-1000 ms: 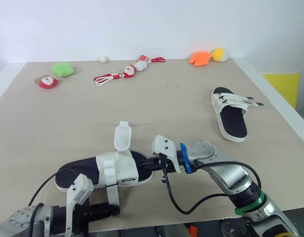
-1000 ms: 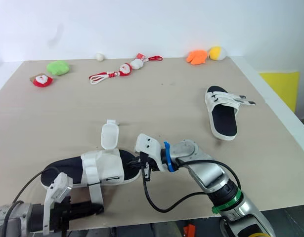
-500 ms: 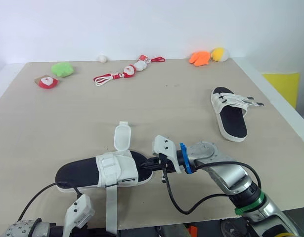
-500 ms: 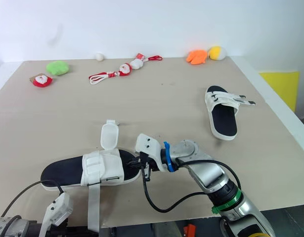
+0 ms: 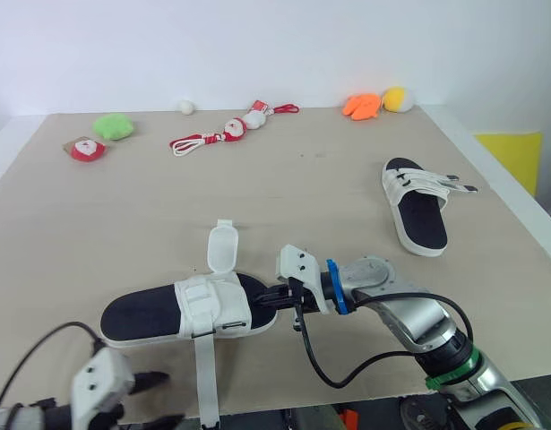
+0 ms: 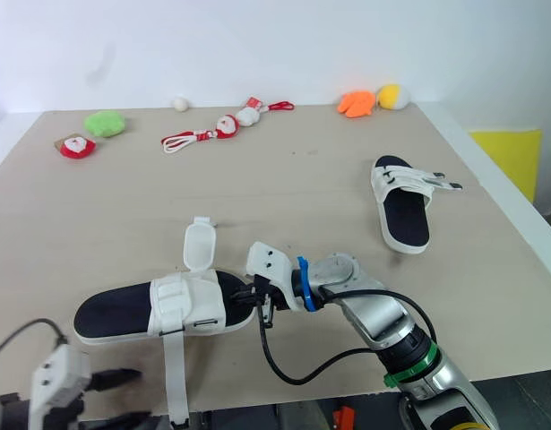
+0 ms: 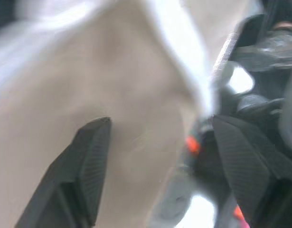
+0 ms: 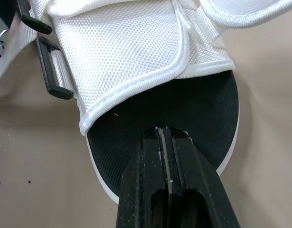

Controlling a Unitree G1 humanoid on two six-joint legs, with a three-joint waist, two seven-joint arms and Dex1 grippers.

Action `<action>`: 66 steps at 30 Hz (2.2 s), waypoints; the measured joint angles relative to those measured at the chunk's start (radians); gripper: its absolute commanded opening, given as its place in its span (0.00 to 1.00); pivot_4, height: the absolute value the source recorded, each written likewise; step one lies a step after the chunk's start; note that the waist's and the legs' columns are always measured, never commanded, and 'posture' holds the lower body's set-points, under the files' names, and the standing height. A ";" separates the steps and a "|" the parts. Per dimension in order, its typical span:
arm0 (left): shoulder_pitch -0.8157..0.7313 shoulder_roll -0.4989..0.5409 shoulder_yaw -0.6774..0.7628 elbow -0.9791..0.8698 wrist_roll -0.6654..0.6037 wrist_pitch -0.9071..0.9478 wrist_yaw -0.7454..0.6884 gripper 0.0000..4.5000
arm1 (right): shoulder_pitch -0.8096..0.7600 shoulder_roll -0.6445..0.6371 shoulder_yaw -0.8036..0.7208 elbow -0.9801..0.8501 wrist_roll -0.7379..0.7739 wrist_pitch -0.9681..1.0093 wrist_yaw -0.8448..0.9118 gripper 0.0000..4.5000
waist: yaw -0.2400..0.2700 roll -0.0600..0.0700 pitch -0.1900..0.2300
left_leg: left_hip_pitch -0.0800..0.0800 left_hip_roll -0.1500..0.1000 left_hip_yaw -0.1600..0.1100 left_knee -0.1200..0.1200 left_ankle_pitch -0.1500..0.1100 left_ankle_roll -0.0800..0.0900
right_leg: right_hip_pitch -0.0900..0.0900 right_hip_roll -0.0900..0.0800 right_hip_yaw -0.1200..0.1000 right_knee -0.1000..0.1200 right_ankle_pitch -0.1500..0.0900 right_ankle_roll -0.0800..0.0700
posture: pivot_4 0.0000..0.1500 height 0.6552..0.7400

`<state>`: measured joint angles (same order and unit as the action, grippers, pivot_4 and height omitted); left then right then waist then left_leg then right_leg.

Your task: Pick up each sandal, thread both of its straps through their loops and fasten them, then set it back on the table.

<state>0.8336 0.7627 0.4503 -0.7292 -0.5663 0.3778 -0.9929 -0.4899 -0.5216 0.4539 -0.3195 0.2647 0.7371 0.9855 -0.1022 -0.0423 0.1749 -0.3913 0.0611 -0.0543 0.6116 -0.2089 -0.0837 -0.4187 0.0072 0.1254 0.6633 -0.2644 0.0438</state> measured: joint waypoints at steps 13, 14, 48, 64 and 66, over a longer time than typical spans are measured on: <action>-0.182 -0.062 -0.012 0.269 0.458 -0.844 -0.030 0.79 | 0.000 0.002 0.001 0.010 0.004 -0.014 0.011 0.00 | 0.000 -0.001 -0.001 | 0.000 0.001 0.001 -0.001 -0.002 0.000 | 0.002 0.002 0.001 0.000 -0.001 -0.002 | 1.00 1.00; -0.204 -0.064 -0.019 0.309 0.499 -0.962 -0.020 0.79 | 0.000 0.003 0.001 0.010 0.004 -0.015 0.011 0.00 | 0.000 -0.002 -0.002 | 0.000 0.002 0.001 -0.001 -0.002 0.000 | 0.003 0.002 0.001 0.000 0.000 -0.002 | 1.00 1.00; -0.372 -0.136 -0.397 0.558 1.099 -1.707 0.402 0.67 | -0.021 -0.004 0.004 0.010 0.004 0.004 0.012 0.00 | 0.001 0.002 -0.005 | 0.004 0.002 0.006 -0.001 -0.001 0.002 | 0.008 0.003 0.007 0.001 0.001 0.003 | 1.00 1.00; -0.358 -0.052 -0.471 0.462 1.036 -1.593 0.494 0.01 | -0.025 -0.004 0.006 0.012 0.004 0.007 0.011 0.00 | 0.002 0.002 -0.005 | 0.004 0.002 0.006 -0.001 0.000 0.002 | 0.009 0.003 0.007 0.001 0.002 0.004 | 1.00 1.00; -0.350 -0.027 -0.478 0.421 0.974 -1.558 0.506 0.01 | -0.024 -0.004 0.006 0.011 0.004 0.007 0.010 0.00 | 0.002 0.002 -0.005 | 0.004 0.002 0.006 -0.001 0.000 0.002 | 0.009 0.003 0.007 0.001 0.002 0.004 | 1.00 1.00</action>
<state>0.4836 0.7354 -0.0272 -0.3080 0.4078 -1.1797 -0.4873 -0.5141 -0.5251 0.4598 -0.3080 0.2687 0.7438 0.9957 -0.1007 -0.0400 0.1695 -0.3870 0.0633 -0.0485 0.6111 -0.2093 -0.0820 -0.4101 0.0097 0.1321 0.6644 -0.2626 0.0477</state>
